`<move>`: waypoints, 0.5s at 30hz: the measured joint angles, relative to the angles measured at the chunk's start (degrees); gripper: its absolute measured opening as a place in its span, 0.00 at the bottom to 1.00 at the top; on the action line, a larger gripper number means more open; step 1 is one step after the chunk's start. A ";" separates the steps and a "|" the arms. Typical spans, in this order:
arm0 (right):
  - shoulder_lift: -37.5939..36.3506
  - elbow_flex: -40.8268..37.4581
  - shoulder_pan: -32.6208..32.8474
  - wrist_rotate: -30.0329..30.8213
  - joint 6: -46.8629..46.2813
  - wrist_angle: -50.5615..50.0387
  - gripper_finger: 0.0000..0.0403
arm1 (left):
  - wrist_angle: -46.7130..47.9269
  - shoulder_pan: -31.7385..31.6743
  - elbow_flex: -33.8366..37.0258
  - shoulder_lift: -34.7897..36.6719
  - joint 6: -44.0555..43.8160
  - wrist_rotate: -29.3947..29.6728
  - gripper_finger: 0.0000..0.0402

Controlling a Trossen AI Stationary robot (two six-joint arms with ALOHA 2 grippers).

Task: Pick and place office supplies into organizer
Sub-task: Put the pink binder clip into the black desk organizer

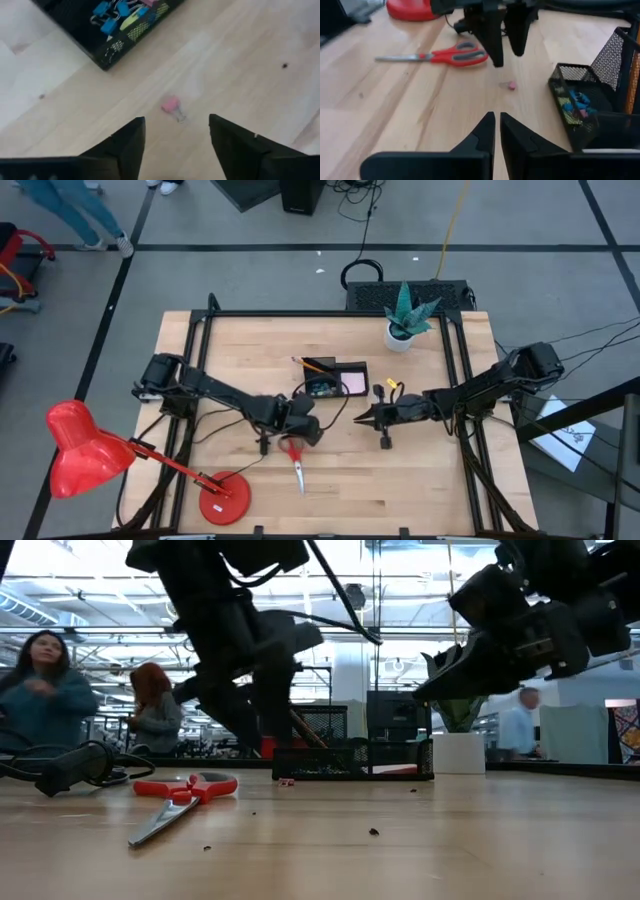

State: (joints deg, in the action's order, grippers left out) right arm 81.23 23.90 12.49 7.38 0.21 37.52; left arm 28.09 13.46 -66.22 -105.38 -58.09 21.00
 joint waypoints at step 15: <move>-4.25 0.07 0.97 -2.29 -7.69 -1.12 0.05 | -4.26 -0.38 0.02 0.02 -6.35 -3.50 0.58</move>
State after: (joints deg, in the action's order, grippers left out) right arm 76.98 23.97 13.46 5.08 -7.49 36.40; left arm 23.82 13.08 -66.19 -105.36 -64.45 17.51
